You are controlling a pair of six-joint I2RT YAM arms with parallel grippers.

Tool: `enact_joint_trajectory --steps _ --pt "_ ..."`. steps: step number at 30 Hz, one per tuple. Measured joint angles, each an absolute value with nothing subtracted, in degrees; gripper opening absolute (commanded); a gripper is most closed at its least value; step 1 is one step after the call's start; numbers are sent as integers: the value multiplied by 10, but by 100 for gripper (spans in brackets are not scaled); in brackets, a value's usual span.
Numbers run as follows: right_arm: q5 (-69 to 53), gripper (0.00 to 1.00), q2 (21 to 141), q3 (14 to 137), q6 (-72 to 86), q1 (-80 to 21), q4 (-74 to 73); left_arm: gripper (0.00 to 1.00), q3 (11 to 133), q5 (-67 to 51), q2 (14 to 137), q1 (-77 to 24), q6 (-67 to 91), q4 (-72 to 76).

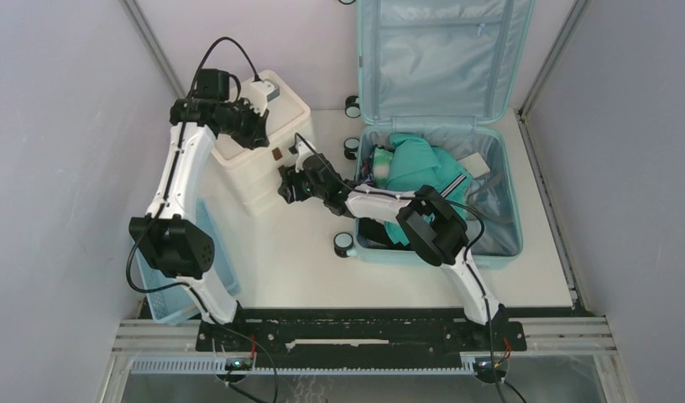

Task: Open, take out, and arrange the luggage

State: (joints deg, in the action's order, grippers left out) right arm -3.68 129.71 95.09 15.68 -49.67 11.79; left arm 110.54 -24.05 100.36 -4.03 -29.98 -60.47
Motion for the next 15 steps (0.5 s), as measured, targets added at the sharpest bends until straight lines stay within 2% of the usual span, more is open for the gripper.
enact_joint_trajectory --steps 10,15 --pt "-13 61 1348 961 210 -506 119 0 1075 -251 977 -34 -300 -606" --pt "0 55 1359 961 209 -508 132 0 1061 -256 965 -32 -299 -607"
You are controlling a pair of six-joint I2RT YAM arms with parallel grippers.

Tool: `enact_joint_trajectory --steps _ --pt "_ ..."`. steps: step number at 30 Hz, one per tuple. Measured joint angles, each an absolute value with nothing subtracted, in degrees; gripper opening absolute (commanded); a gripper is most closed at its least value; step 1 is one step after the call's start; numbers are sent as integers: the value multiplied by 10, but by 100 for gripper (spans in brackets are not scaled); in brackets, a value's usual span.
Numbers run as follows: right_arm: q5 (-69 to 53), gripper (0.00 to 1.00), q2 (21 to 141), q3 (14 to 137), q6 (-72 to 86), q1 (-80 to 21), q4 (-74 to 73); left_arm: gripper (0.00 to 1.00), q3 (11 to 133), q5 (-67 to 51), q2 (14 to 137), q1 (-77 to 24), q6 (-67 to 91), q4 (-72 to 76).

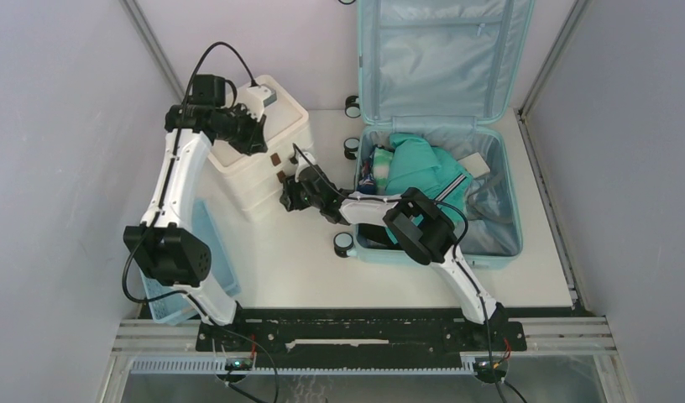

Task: Open, take out, and arrange the luggage

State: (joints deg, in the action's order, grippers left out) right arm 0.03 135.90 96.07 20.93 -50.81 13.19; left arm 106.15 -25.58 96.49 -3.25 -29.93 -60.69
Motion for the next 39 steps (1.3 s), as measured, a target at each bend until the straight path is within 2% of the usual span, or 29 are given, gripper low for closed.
enact_joint_trajectory --steps 2,10,16,17,28,39 --pt "4 48 1360 961 208 -508 143 0 1058 -257 962 -32 -299 -607" --pt "9 32 1361 961 185 -514 182 0 1057 -257 960 -30 -299 -606" --pt "4 7 1361 961 173 -515 187 0 1056 -257 959 -28 -299 -606" --pt "2 6 1361 961 171 -516 187 0 1053 -257 959 -28 -299 -604" --pt "-13 1 1353 930 165 -513 216 0 1031 -257 946 -28 -299 -588" --pt "-21 1 1241 796 170 -511 168 0 1029 -258 944 -26 -298 -585"
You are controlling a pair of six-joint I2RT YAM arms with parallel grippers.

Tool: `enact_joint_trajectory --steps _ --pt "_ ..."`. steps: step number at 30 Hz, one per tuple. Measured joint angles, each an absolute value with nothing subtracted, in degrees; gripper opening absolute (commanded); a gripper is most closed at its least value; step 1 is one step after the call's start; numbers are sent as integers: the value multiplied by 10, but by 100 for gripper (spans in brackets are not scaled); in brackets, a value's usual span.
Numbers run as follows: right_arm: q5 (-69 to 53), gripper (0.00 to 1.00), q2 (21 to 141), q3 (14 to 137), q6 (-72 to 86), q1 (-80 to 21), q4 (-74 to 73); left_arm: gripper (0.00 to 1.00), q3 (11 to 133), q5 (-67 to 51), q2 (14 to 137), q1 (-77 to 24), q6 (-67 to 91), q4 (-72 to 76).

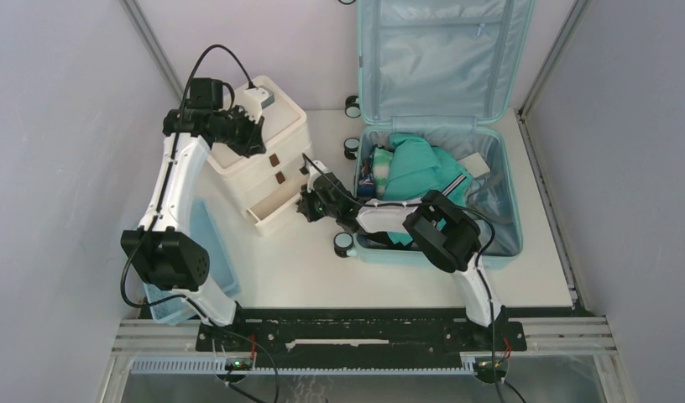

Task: Open, take out, and arrange the luggage

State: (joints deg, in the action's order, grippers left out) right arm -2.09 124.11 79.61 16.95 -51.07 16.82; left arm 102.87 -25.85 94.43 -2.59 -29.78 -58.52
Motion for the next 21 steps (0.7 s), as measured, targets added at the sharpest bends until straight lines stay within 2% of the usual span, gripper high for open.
enact_joint_trajectory --steps 7,8,10,12,13,15,18,21 --pt "-16 3 1178 737 178 -511 116 0 1029 -258 945 -26 -293 -583" --pt "-16 7 1172 731 179 -511 110 0 1029 -258 945 -26 -291 -582" --pt "-17 29 1158 717 179 -511 101 3 1029 -257 945 -26 -284 -580" --pt "-22 54 1149 707 174 -511 96 23 1029 -256 946 -26 -274 -577" --pt "-30 63 1144 703 162 -510 92 30 1029 -254 947 -26 -266 -575" --pt "-47 75 1138 697 150 -510 89 44 1030 -246 948 -26 -239 -570" --pt "-88 81 1128 698 113 -510 85 63 1032 -228 946 -22 -197 -535" --pt "-133 84 1117 713 82 -509 68 72 1030 -215 933 -16 -163 -493"
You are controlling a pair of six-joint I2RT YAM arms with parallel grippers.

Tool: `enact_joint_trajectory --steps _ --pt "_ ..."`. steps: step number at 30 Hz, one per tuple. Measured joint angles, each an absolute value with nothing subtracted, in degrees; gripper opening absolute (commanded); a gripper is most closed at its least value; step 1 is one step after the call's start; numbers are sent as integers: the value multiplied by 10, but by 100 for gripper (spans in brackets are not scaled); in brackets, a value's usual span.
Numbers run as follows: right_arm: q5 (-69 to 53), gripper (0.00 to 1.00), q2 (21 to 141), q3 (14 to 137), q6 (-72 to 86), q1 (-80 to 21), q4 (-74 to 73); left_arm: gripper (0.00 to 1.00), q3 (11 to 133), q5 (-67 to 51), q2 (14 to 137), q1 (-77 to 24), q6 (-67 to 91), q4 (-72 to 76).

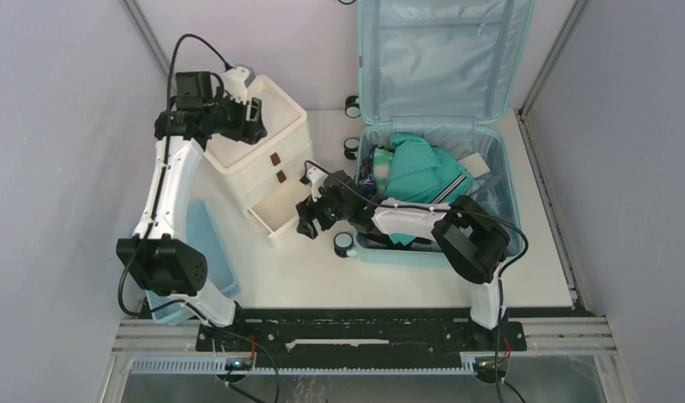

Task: Open, take out, and arrange the luggage

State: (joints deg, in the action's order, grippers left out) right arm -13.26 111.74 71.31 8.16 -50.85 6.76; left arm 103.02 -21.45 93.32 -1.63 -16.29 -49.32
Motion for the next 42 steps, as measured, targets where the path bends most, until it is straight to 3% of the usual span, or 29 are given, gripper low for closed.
enact_joint_trajectory --steps 11,15,21,29,35,42 --pt "-356 85 1028 769 -107 -496 -102 78 967 -182 787 -14 -63 -381" --pt "-447 85 1020 854 -214 -471 -243 78 900 -182 730 -14 -18 -334" --pt "-538 84 1020 1016 -361 -359 -476 87 764 -187 624 -14 71 -249" --pt "-568 84 983 1047 -445 -157 -615 98 653 -187 530 -14 202 -142" --pt "-564 82 935 992 -423 0 -604 96 595 -199 509 -14 291 -92" --pt "-489 81 928 917 -368 105 -563 92 561 -249 523 -15 377 -30"
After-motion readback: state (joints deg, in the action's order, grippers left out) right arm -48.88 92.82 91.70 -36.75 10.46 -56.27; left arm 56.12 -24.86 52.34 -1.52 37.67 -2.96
